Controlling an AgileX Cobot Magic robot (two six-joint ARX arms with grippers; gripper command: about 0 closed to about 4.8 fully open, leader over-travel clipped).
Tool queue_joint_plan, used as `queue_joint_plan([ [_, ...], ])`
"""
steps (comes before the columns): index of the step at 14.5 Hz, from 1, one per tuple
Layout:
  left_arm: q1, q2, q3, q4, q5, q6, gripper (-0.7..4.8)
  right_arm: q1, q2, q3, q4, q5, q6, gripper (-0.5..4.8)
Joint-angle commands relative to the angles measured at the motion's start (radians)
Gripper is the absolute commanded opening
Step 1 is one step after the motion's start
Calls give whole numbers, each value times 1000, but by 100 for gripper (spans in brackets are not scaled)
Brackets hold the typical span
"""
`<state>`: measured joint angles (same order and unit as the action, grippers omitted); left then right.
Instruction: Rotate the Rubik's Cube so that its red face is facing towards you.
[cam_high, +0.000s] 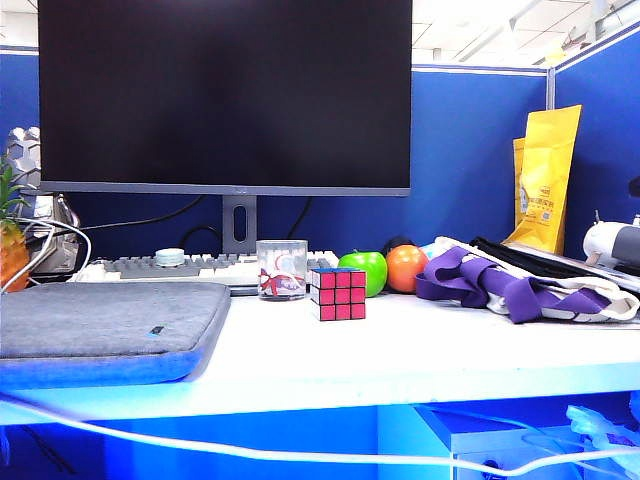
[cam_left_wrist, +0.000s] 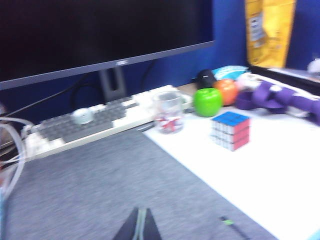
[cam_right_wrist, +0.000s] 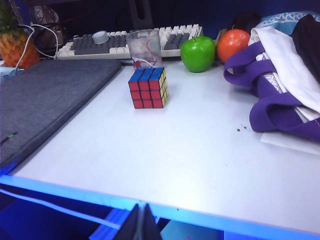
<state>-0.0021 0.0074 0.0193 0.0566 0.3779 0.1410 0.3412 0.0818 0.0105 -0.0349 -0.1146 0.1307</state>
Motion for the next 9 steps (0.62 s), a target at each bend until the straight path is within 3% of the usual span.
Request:
queue_joint_plan([
  [1,32,-1,-5,12,5,0,24,0,-1,-9,-35,0,0,0],
  [9,37,-1,-6,9,4,0,24,0,-1,-9,-50,4,0,-1],
])
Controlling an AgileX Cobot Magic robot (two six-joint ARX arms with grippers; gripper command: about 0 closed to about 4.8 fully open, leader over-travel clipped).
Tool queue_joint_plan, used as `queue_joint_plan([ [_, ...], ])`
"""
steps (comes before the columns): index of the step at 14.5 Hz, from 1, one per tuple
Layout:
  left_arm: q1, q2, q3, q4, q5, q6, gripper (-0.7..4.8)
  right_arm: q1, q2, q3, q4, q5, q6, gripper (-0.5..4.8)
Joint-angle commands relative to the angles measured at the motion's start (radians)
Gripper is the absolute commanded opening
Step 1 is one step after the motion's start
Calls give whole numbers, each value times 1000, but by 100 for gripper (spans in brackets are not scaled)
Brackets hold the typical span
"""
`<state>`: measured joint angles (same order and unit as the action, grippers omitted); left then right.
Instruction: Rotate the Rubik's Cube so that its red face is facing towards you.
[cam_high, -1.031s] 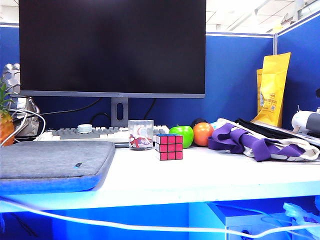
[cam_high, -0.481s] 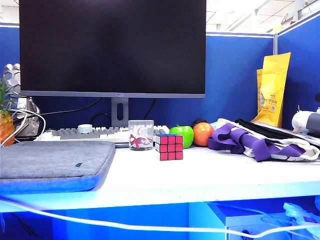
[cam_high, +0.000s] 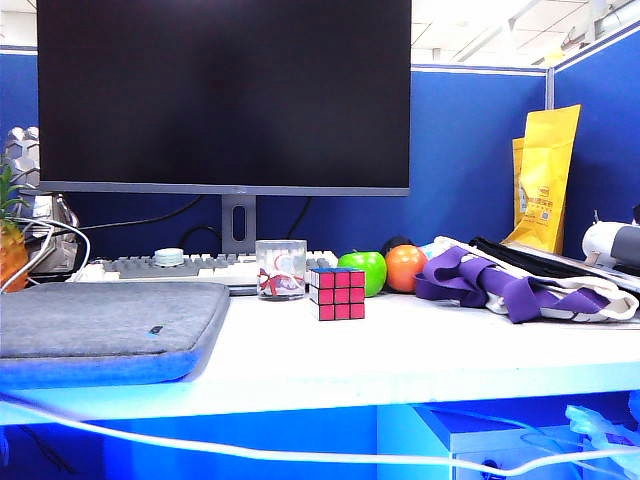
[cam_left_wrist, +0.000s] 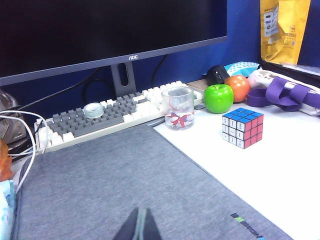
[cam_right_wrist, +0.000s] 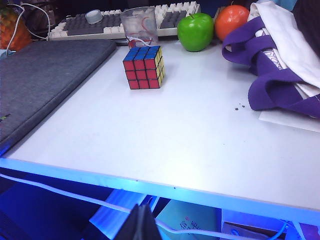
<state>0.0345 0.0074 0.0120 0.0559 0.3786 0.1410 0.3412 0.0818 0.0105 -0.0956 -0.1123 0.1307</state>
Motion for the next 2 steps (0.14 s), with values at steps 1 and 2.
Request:
queue_joint_plan([
  [1,0,-1,1,10,3,0,24,0,-1,-9,11,2,0,0],
  [2,0,-1,1,10,3,0,24,0,-1,-9,11,2,0,0],
])
